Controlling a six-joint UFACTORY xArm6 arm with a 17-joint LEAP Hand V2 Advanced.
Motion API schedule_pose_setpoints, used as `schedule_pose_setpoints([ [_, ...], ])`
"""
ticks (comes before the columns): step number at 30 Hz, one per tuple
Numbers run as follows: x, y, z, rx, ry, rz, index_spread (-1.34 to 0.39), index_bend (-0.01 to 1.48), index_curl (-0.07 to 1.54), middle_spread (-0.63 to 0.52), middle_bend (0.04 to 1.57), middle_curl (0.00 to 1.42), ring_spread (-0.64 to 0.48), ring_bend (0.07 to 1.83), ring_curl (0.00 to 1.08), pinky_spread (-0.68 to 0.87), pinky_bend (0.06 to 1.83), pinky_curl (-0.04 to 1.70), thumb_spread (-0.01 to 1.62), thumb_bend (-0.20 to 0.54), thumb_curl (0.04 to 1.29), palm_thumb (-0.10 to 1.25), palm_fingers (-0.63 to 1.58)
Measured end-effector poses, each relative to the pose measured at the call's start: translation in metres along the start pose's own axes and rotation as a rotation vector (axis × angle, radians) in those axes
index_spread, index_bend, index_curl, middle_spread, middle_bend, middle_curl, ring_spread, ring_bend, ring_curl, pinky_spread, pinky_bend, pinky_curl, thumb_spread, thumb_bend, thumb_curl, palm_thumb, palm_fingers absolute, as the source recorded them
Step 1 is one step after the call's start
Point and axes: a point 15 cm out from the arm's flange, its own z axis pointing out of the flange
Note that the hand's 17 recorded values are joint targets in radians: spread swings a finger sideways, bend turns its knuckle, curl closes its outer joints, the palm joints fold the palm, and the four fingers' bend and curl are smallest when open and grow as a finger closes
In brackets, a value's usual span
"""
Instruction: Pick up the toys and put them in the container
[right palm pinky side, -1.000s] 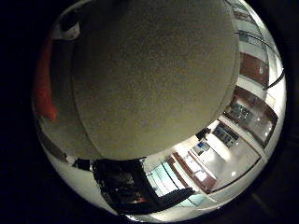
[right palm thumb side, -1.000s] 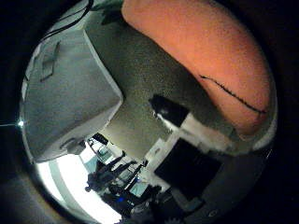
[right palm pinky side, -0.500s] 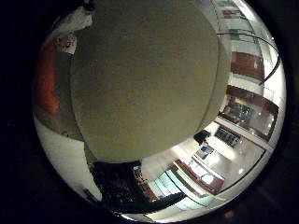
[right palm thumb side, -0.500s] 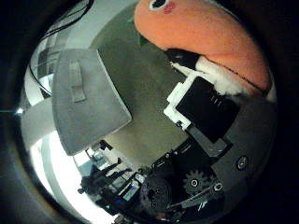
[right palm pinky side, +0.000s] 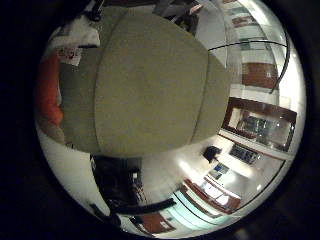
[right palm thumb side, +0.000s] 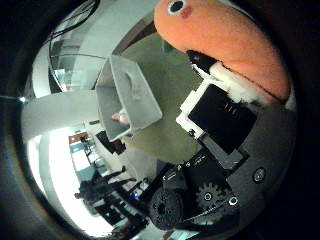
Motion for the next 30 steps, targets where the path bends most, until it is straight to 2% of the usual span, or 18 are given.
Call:
schedule_pose_setpoints([
  [4, -0.029, 0.006, -0.044, 0.015, 0.007, -0.05, -0.26, 1.07, 0.76, -0.13, 1.27, 0.69, -0.19, 1.39, 0.6, -0.2, 1.44, 0.58, 0.54, -0.021, 0.81, 1.03, 1.18],
  [15, -0.136, 0.019, -0.112, 0.06, 0.024, -0.217, -0.26, 1.08, 0.76, -0.12, 1.28, 0.69, -0.19, 1.39, 0.6, -0.2, 1.41, 0.63, 0.54, -0.021, 0.85, 1.03, 1.17],
  [23, -0.215, 0.033, -0.134, 0.08, 0.023, -0.297, -0.26, 1.08, 0.76, -0.13, 1.28, 0.68, -0.19, 1.39, 0.6, -0.21, 1.39, 0.66, 0.53, -0.021, 0.88, 1.03, 1.18],
  [30, -0.271, 0.044, -0.126, 0.07, 0.026, -0.35, -0.26, 1.08, 0.76, -0.14, 1.29, 0.68, -0.19, 1.39, 0.6, -0.22, 1.38, 0.67, 0.54, -0.02, 0.89, 1.02, 1.17],
])
